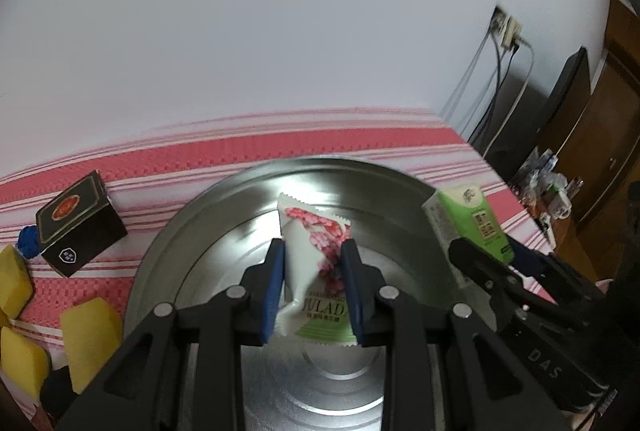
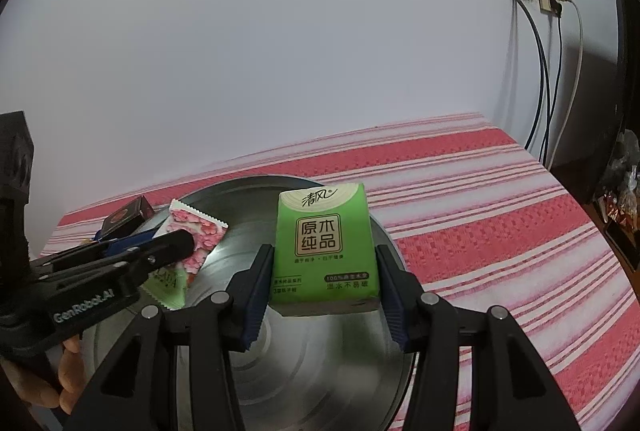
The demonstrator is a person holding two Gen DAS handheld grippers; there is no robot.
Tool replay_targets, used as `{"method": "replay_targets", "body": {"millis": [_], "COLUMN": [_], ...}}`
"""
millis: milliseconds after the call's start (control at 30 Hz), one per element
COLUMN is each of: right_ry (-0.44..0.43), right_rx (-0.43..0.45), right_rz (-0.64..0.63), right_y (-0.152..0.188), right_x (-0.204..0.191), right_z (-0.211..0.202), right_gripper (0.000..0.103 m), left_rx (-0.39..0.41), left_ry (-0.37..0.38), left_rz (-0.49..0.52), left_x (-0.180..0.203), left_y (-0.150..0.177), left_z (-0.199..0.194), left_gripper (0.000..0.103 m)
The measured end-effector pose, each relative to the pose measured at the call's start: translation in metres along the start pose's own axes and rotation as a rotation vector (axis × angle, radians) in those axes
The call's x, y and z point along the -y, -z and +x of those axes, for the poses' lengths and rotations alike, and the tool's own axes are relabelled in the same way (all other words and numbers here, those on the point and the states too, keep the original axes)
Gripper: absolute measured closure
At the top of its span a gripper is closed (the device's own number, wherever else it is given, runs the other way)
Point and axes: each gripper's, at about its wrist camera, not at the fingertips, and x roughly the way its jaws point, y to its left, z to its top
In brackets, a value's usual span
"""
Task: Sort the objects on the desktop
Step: 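Open both tools to drop the packet and tissue pack into the bowl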
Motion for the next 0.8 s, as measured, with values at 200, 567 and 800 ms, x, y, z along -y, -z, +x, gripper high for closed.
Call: {"method": "replay_targets", "body": {"millis": [200, 567, 800], "right_ry": [-0.003, 0.01, 0.071], "right_rx": [0.058, 0.512, 0.684], "right_rz": [-0.001, 0.094, 0.015], "right_y": [0.007, 0.04, 0.062], "right_x": [0.003, 0.003, -0.021], "right_z": [-0.002, -0.067, -0.094], "right_gripper": [0.042, 0.013, 0.002], "left_rx": [-0.077, 0.209, 0.476], "left_ry": [-0.062, -0.089, -0.266], "left_rz": [-0.077, -0.1, -0.103], "left_x": [-0.008, -0.017, -0.036], "left_y": [0.003, 0.022, 0.056], "left_z": [0.013, -0.043, -0.086], "left_gripper": [0.041, 0.041, 0.018]}}
